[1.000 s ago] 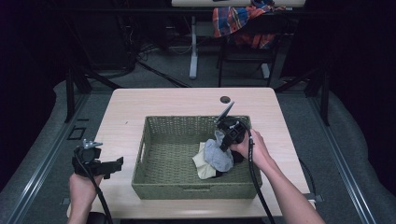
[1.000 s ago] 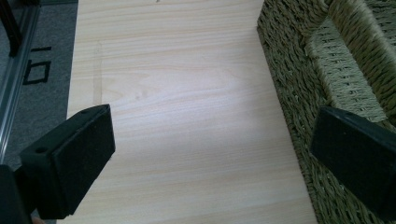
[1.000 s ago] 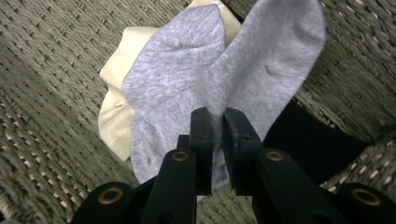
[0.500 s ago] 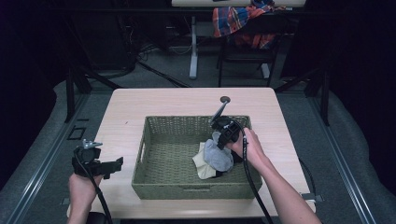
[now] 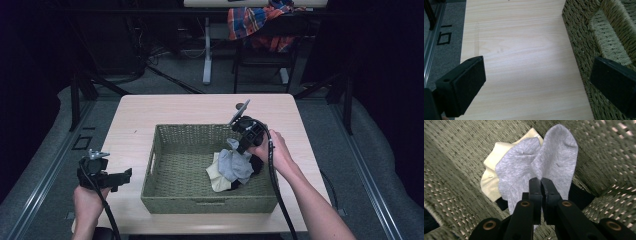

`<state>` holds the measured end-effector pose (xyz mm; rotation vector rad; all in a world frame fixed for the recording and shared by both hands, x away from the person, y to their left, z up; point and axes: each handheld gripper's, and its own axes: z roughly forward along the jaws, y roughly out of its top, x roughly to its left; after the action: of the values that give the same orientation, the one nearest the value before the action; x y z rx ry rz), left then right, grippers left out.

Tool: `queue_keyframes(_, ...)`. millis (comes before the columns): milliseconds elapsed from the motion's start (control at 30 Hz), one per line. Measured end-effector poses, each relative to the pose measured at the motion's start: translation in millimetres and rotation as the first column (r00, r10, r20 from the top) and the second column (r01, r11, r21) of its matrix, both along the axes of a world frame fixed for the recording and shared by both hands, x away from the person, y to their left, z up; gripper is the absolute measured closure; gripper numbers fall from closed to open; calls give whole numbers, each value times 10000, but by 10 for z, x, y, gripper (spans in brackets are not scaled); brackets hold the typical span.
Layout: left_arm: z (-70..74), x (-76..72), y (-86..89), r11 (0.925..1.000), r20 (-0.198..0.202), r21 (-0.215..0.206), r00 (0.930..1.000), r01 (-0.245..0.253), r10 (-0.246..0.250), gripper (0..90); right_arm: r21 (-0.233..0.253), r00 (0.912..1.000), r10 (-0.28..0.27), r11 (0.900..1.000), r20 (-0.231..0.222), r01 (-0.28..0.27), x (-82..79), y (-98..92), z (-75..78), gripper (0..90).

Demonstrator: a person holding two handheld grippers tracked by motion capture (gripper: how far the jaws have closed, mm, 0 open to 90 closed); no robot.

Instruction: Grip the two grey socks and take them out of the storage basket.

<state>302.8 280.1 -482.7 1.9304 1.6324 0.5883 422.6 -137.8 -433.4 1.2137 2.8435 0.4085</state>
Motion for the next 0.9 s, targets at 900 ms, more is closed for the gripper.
queue_keyframes(900, 5, -8, 6, 10000, 25, 90, 10000, -37, 37, 6, 447, 9993, 186, 9988, 310, -200, -6, -104, 422, 880)
